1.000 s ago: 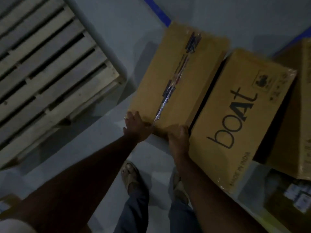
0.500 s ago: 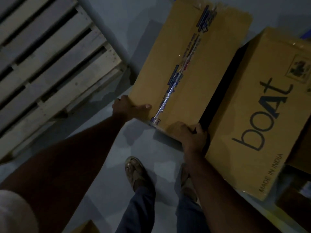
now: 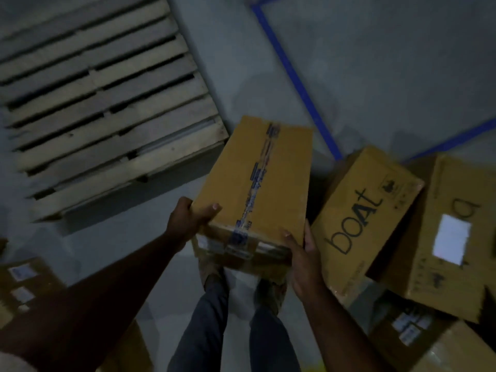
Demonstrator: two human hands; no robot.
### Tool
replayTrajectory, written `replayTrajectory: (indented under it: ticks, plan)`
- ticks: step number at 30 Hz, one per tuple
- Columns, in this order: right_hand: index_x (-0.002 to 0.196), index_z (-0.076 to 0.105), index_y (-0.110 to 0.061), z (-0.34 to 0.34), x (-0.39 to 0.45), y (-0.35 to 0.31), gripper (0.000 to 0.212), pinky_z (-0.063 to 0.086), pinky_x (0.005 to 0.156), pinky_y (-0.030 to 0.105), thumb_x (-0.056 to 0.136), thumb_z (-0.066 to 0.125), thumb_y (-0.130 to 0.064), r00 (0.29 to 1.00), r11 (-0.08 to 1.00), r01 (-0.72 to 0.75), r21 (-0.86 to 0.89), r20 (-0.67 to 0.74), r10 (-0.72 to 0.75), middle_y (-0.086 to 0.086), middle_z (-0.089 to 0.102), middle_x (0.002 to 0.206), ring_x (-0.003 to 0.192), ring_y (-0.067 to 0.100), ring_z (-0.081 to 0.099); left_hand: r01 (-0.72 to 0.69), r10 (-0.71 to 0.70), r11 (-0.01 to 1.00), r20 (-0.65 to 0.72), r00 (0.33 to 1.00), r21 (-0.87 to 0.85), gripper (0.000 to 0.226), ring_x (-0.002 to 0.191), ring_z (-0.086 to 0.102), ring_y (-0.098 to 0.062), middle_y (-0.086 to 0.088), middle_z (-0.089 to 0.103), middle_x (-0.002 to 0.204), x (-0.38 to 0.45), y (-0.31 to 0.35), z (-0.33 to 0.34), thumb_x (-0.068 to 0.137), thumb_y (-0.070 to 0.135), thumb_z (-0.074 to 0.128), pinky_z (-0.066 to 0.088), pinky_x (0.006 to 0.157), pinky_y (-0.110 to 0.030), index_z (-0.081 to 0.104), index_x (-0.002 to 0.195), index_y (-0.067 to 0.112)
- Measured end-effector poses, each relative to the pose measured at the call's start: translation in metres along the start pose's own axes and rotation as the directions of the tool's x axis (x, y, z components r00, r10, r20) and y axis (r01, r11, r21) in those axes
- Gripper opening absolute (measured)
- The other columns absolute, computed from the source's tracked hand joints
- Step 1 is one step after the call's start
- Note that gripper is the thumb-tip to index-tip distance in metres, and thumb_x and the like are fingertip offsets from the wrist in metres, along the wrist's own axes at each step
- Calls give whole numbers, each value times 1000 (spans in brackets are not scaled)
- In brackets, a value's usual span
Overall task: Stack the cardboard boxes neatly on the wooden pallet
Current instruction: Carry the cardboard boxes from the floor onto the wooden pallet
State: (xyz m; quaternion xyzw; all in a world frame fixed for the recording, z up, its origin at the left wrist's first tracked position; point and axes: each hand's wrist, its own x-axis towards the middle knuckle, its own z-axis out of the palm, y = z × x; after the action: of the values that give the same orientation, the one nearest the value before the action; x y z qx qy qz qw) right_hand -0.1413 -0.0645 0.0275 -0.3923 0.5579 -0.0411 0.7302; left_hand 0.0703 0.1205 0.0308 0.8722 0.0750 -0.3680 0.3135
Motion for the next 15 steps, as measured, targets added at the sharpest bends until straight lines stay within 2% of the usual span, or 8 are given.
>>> replayTrajectory:
  ticks: [2,5,6,9,11,13,15]
  plan:
    - [159,34,-37,-2,-43,-28,81,47,112,44,91,77,-28,998,996,-9,-89,57,14,-12,51,153,135,16,53,-5,4,1000,-38,999,-29,67,84,64,-22,-8,63,96,-48,5,-27,73,68,79,55,70,-45,51,102,14]
    - [157,36,-46,3,-104,-64,94,42,116,52,75,83,-47,989,982,3,-187,144,24,-14,43,160,144,20,45,-6,-7,995,-124,992,-102,65,83,65,-22,-5,62,95,-111,11,-70,77,67,76,56,73,-47,51,104,14]
    - [157,35,-46,9,-122,-75,94,41,117,53,76,82,-45,984,979,25,-203,175,11,-14,39,162,147,20,42,-7,-14,992,-162,987,-129,64,84,65,-21,-3,62,96,-131,13,-86,78,66,75,56,74,-47,51,105,14]
    - [160,30,-41,46,-169,-112,79,38,118,49,95,72,-28,964,951,139,-275,259,-66,-14,26,167,152,18,31,-22,-52,965,-273,961,-262,59,88,64,-20,-2,62,99,-181,11,-134,80,62,76,55,74,-43,53,107,14]
    - [160,28,-40,79,-192,-131,76,44,110,42,98,68,-23,945,927,191,-322,315,-85,-8,26,168,146,19,37,-32,-91,934,-323,942,-355,57,91,63,-21,-2,64,102,-205,4,-167,81,60,76,53,73,-38,55,109,15]
    - [160,28,-40,117,-211,-146,76,50,106,41,99,68,-21,912,907,239,-346,400,-88,-6,32,165,138,19,46,-58,-128,897,-383,915,-439,53,93,64,-21,-2,64,103,-218,-10,-201,83,58,75,51,76,-36,56,109,15]
    - [160,30,-37,160,-229,-152,74,57,97,35,99,68,-19,873,873,304,-381,479,-95,-13,39,159,130,15,54,-89,-154,865,-432,889,-493,48,92,65,-24,-2,65,100,-222,-28,-237,87,55,73,51,75,-37,57,105,13]
